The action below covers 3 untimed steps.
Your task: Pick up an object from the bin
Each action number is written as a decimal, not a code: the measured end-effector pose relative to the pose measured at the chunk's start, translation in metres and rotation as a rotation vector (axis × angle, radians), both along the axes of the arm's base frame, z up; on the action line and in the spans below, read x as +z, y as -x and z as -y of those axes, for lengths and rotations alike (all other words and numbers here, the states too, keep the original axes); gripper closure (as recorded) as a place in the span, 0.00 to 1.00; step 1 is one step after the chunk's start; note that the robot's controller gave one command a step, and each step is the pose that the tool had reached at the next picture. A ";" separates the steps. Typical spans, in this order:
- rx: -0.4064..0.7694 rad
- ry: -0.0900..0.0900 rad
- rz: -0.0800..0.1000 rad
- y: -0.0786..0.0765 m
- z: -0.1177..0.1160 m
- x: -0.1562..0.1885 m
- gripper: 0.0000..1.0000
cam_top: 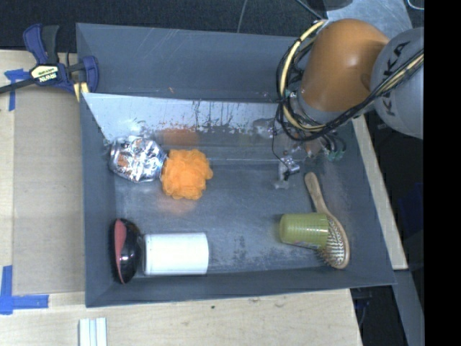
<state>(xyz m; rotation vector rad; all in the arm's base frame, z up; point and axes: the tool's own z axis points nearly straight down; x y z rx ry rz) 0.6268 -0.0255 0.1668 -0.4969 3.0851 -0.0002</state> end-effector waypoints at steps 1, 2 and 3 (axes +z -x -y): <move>0.053 -0.002 -0.001 0.001 -0.050 -0.046 0.00; 0.271 -0.002 -0.001 0.032 -0.125 -0.098 0.00; 0.379 -0.005 0.005 0.019 -0.220 -0.096 0.00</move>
Offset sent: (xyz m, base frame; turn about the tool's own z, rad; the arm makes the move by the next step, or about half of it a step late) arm -0.0001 0.0468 -0.0429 -0.0492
